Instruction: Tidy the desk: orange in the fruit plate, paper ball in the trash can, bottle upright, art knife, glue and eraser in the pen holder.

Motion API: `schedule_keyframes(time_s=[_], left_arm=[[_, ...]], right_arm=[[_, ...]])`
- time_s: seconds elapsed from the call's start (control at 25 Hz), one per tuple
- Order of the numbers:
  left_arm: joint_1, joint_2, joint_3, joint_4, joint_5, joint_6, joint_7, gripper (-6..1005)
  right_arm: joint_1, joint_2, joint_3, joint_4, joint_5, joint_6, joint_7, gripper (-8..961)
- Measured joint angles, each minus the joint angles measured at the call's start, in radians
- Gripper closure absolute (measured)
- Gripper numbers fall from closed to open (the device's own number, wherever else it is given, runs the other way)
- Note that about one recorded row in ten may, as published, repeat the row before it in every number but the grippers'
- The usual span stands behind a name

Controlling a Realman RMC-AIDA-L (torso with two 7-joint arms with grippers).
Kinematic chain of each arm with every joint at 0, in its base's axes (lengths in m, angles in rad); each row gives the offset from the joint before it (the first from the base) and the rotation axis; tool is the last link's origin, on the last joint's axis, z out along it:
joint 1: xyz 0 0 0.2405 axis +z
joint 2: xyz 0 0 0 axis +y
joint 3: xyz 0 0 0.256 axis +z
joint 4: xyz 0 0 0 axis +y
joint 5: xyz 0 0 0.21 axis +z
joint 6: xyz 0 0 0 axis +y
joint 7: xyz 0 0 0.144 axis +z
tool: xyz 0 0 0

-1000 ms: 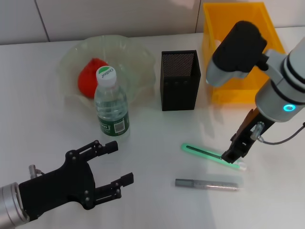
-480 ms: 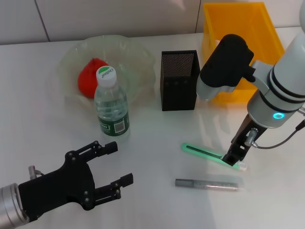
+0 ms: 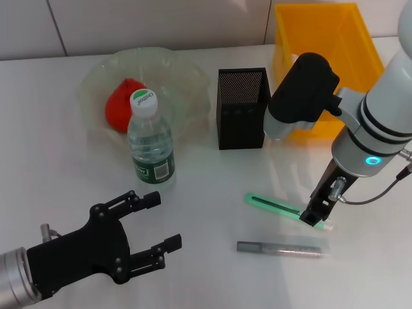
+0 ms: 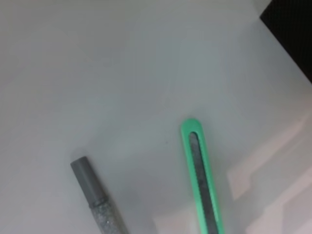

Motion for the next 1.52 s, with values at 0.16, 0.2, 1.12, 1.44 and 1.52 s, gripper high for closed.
schedule_keyframes(time_s=[0.16,0.2,1.12,1.44,1.52], left_arm=[[-0.001,0.001,0.0,0.0,0.0,0.0,0.0,219],[-0.002,0.001,0.0,0.0,0.0,0.0,0.0,219],[-0.005,0.002,0.003,0.0,0.0,0.0,-0.003,219],[-0.005,0.001,0.005,-0.002,0.0,-0.001,-0.003,219],[-0.004,0.0,0.006,-0.002,0.0,-0.001,-0.003,219]], right_arm=[[0.001,0.0,-0.03,0.002,0.001,0.009,-0.004,491],[0.002,0.0,-0.036,0.002,0.001,0.011,-0.004,493],[0.009,-0.001,-0.057,0.049,0.029,0.046,-0.01,581],[0.009,-0.001,-0.058,0.055,0.029,0.049,-0.01,616],[0.009,-0.002,-0.058,0.056,0.029,0.049,-0.014,625]])
